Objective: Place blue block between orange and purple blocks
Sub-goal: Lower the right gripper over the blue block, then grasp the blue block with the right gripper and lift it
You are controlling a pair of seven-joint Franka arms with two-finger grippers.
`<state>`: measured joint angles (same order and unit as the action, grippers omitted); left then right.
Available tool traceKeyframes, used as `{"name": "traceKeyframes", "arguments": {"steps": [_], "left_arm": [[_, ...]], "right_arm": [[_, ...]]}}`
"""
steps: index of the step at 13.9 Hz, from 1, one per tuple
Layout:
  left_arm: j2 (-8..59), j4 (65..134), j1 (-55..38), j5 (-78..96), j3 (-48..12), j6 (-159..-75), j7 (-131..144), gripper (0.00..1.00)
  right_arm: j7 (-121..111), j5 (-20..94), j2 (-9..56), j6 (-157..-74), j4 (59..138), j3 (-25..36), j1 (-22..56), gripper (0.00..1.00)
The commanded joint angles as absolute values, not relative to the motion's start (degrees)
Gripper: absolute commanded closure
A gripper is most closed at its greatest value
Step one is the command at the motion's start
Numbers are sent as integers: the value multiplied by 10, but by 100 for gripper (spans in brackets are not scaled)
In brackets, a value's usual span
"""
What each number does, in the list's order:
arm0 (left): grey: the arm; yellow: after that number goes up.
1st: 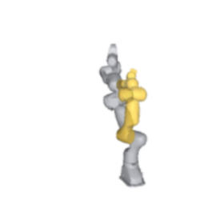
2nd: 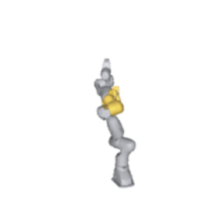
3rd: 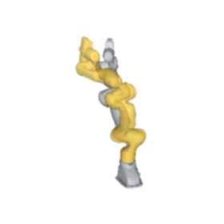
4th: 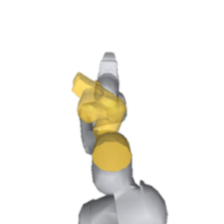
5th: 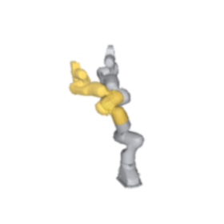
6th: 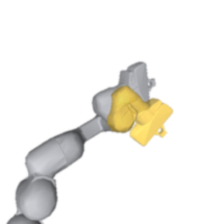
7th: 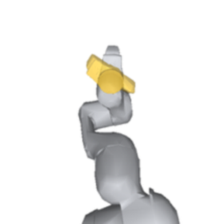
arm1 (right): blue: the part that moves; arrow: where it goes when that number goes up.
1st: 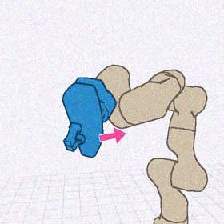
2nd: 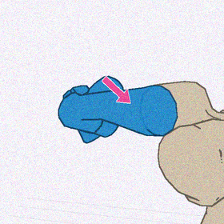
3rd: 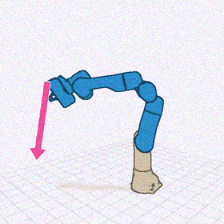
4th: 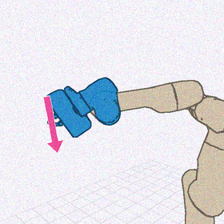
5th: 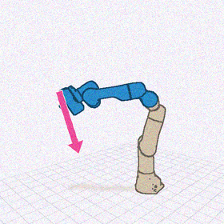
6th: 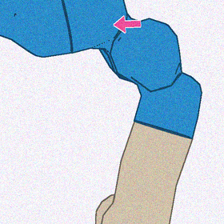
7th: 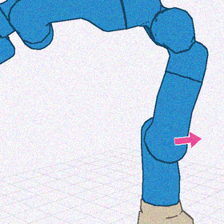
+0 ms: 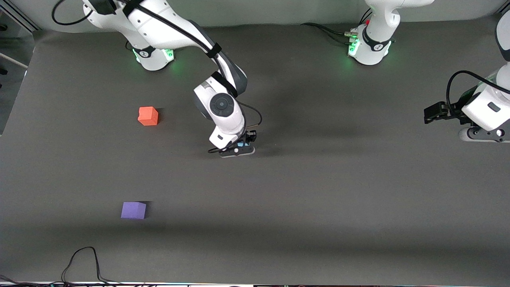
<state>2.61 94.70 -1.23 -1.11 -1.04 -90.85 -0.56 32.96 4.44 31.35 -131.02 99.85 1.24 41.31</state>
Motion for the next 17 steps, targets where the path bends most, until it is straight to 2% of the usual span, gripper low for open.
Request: {"name": "traceKeyframes", "arguments": {"steps": [1,4,6,8,10,17], "left_arm": [[20,950,-15,-13,-10,-904,-15,0],[20,949,-16,-12,-10,-906,-15,0],[22,950,-15,-11,-10,-906,-15,0],[23,949,-15,-11,-10,-906,-15,0],[22,948,-17,-11,-10,-907,-15,0],[22,947,-15,-10,-10,-907,-15,0]], "right_arm": [[332,43,248,-1180,937,23,404,53],[333,50,237,-1052,819,25,397,53],[334,75,238,-993,735,25,375,53],[329,87,238,-940,687,23,346,53],[268,83,205,-910,704,31,338,53],[65,82,65,-892,854,190,334,53]]}}
